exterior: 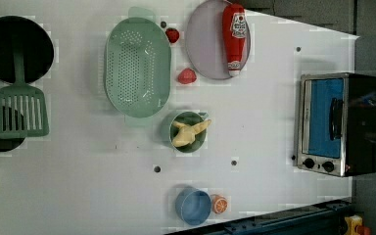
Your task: Pick Banana and place it in mug.
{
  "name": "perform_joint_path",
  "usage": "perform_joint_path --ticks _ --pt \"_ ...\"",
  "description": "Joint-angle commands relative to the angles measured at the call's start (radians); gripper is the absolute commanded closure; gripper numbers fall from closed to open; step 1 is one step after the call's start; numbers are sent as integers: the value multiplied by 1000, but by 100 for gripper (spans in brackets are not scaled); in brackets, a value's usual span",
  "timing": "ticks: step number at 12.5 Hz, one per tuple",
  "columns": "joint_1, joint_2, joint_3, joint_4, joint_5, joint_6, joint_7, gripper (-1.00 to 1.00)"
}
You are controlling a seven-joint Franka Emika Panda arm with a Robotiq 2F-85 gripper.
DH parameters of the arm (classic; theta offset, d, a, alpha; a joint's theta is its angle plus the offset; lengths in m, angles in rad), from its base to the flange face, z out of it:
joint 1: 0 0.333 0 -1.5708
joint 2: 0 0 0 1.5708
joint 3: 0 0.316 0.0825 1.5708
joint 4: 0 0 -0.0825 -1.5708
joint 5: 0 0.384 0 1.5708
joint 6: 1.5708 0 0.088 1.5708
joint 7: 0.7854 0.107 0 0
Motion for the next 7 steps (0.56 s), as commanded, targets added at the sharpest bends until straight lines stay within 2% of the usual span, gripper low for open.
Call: perform_joint_path --ticks 1,7 --pt "-32 -26 8 5 11 -23 -65 -100" --pt "-29 -24 25 3 11 -21 -65 -100"
